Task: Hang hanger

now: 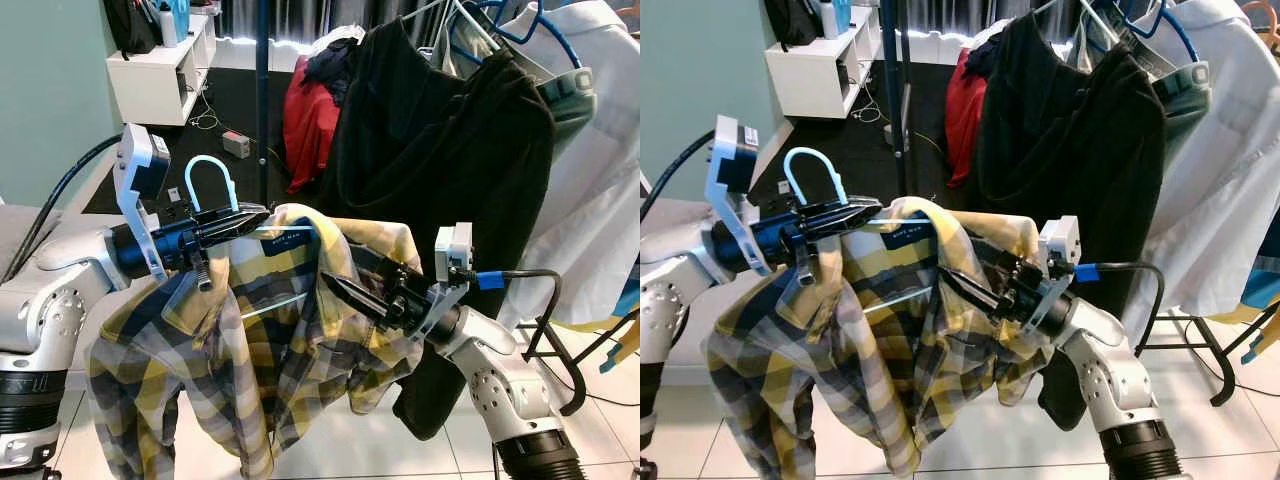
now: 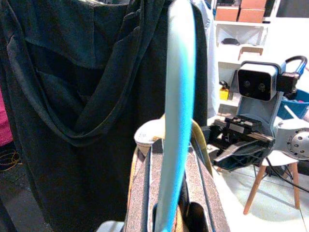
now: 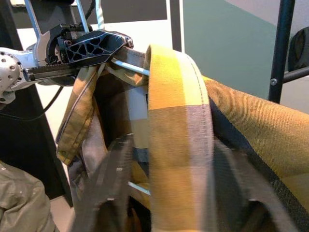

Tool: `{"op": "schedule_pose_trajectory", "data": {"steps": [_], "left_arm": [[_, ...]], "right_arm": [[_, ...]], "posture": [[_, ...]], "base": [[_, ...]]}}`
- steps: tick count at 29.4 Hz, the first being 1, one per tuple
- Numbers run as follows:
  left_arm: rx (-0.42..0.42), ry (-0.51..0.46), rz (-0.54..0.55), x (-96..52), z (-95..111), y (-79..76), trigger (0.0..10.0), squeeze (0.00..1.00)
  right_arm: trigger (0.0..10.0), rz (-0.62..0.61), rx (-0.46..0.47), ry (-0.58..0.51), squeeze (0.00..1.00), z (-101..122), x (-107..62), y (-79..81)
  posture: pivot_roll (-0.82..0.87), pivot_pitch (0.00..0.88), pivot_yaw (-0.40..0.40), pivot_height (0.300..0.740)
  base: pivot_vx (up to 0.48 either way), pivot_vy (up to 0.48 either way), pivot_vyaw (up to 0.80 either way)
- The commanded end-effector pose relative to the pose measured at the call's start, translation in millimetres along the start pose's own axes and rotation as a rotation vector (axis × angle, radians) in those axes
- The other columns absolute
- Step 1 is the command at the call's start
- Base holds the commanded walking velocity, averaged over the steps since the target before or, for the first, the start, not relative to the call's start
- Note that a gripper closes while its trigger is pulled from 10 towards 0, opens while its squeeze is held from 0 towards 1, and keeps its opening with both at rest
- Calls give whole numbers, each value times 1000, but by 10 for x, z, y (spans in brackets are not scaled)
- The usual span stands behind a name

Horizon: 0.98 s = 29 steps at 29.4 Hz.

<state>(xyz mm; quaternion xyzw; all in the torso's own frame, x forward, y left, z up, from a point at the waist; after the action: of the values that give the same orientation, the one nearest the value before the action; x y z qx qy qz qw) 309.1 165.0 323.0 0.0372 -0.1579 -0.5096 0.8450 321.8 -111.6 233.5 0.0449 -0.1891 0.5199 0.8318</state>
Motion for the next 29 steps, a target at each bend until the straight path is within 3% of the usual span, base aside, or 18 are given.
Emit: {"op": "schedule_pose_trajectory", "data": {"steps": [1,16,25,29], "left_arm": [[34,-25,-29,17,118,-46,10000,0],[56,-9,-22,91,101,-47,10000,0],[125,115,-2,324,-167,-136,10000,0],[172,170,120,394,-262,11,10000,0]], "right_arm": [[0,16,29,-3,0,-35,-5,29],[0,37,38,-11,0,-67,46,57],[0,114,24,-86,0,46,337,165],[0,204,34,-119,0,100,489,338]], "posture": [[26,183,-39,740],[25,169,-38,740],[30,154,-35,740],[29,152,-34,740]], "base": [[0,0,0],[0,0,0],[0,0,0],[0,0,0]]}}
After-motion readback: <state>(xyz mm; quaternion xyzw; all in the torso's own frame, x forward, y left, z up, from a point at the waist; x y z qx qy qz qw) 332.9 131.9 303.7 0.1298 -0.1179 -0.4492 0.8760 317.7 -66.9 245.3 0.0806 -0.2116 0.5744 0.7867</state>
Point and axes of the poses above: a point about 5 cm out from each wrist's last joint towards the gripper, its own x axis pointing out of the wrist towards the gripper, its own z axis along the axis of the wrist's last joint, y = z × x, the point moved 2 cm from there along x, pointing out of the wrist towards the gripper, and after that the axes turned 2 degrees about -x, right-handed, at the moved point
